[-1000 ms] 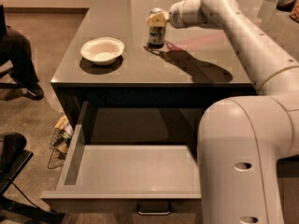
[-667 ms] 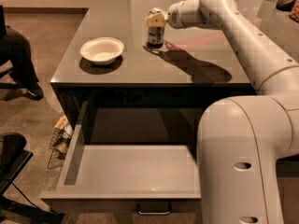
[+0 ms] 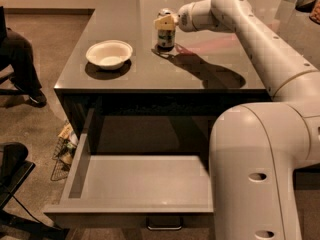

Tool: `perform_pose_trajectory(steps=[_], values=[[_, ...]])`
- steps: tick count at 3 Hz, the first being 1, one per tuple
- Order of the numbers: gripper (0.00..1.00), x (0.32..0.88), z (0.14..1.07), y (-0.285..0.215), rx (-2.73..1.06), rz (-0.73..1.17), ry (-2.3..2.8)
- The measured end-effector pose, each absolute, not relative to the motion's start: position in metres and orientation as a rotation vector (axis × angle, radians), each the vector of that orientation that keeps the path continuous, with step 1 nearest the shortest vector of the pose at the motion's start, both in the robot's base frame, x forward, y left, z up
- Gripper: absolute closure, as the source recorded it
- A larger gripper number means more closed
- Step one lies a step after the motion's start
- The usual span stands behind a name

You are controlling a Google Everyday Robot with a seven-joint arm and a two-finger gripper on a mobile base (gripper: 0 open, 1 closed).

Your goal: Pick 7up can from top drawer and place on counter

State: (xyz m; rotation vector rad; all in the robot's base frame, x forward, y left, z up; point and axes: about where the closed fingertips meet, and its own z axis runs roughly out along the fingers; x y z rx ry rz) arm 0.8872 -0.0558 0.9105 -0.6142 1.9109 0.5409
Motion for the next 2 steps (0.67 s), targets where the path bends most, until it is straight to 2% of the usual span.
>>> perform_pose_trajectory(steps=[1, 2], values=[[0.05, 0.8876, 0.9080, -0.0528, -0.617, 0.545, 1.913], [0.00, 0.8878, 0.9069, -0.0514, -0.618, 0.546, 1.914]])
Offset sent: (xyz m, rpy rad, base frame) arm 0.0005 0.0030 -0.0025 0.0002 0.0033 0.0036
